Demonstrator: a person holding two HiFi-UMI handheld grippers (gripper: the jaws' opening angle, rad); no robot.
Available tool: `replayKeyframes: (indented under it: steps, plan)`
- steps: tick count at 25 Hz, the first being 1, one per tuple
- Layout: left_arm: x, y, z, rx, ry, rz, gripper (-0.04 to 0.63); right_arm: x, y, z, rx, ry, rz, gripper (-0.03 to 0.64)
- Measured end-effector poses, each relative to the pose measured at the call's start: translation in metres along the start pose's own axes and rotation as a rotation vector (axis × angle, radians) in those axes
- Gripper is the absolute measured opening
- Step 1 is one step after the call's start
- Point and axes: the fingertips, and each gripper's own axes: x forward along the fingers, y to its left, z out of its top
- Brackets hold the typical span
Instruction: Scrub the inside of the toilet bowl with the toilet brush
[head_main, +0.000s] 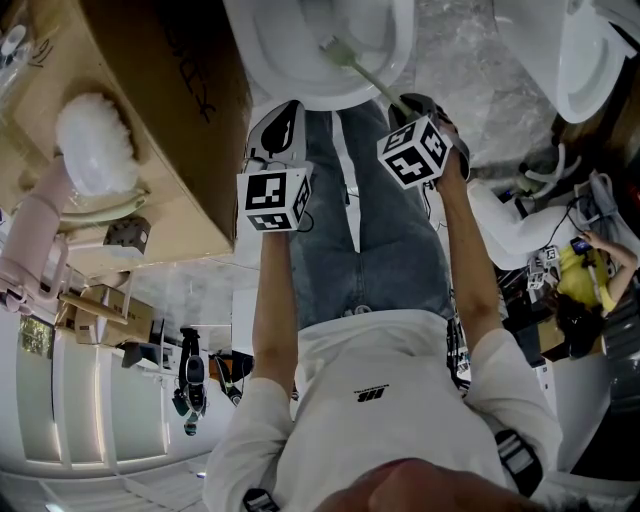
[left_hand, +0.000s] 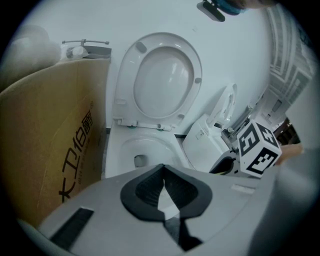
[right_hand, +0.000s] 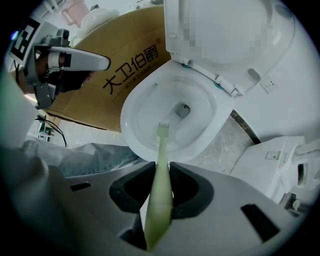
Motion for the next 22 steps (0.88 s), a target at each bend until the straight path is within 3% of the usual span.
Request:
replayKeyframes:
  steps: [9, 22]
  plan:
    - [0.002, 0.001, -0.001, -0.002, 0.009, -0.006, 0.011, 0.004, 0.016, 0.008, 0.065, -0.014, 0.039, 0.081]
    - [0.008, 0.009, 0.004, 0.001, 0.024, -0.014, 0.011, 0.027, 0.016, 0.023, 0.249, -0.009, 0.041, 0.081]
